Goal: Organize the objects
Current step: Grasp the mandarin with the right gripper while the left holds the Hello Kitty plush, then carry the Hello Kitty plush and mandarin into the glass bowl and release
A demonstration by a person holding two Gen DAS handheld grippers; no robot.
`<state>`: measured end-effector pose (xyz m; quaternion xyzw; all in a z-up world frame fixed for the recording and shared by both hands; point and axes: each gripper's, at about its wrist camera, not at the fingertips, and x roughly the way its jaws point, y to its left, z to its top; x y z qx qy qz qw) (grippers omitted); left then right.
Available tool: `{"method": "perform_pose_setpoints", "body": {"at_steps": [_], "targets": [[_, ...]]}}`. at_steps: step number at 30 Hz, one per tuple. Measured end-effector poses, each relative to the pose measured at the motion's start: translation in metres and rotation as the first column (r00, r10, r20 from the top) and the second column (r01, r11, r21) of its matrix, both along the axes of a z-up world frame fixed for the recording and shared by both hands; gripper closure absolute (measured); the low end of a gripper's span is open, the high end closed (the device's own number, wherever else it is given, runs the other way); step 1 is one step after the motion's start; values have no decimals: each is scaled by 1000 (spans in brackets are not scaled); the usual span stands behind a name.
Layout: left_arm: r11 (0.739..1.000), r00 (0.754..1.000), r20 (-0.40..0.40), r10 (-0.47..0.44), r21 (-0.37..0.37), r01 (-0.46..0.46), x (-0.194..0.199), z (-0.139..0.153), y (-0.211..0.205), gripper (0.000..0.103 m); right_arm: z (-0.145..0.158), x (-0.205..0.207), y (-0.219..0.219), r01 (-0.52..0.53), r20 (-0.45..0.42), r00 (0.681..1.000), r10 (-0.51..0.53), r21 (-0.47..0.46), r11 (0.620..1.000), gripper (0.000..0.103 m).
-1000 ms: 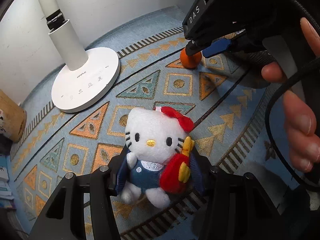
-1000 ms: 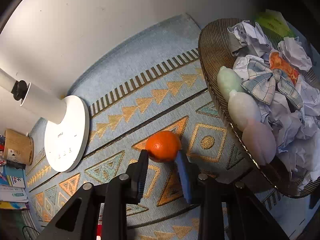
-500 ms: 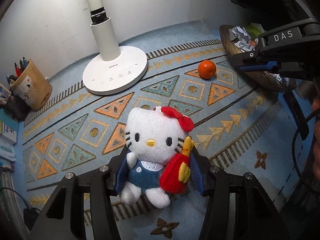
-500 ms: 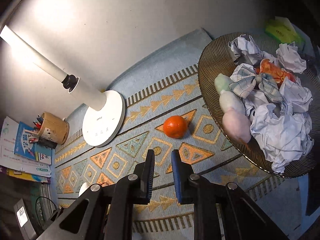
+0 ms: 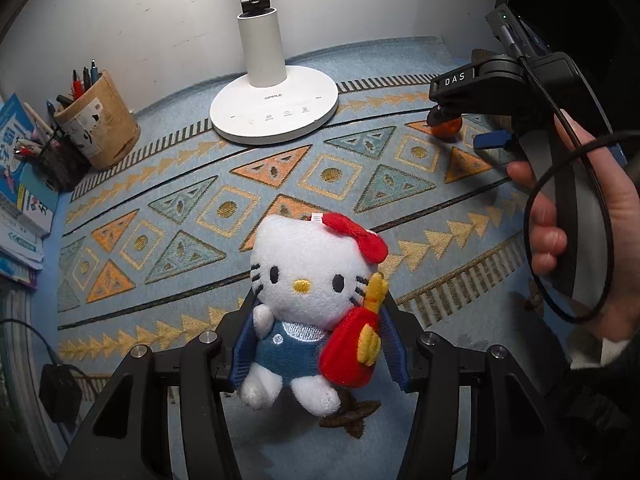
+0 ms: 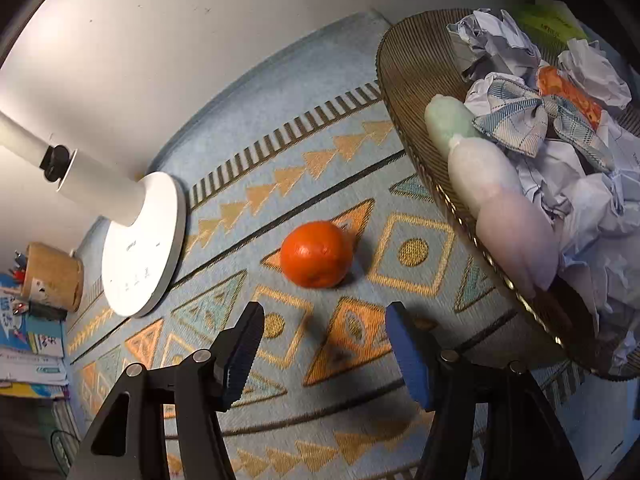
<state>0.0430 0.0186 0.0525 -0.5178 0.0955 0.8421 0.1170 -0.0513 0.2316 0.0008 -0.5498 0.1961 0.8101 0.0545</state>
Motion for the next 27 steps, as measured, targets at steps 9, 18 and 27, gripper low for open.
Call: {"method": "perform_pose_setpoints", "body": {"at_steps": [9, 18, 27], "targets": [[996, 996, 10, 85, -5, -85, -9, -5, -39, 52, -9, -30, -1, -7, -18, 1000, 8, 47, 999, 64], [995, 995, -20, 93, 24, -93, -22, 12, -20, 52, 20, -8, -4, -104, -34, 994, 105, 17, 994, 65], [996, 994, -109, 7, 93, 4, -40, 59, 67, 52, 105, 22, 42, -178, -171, 967, 187, 64, 982, 65]]}}
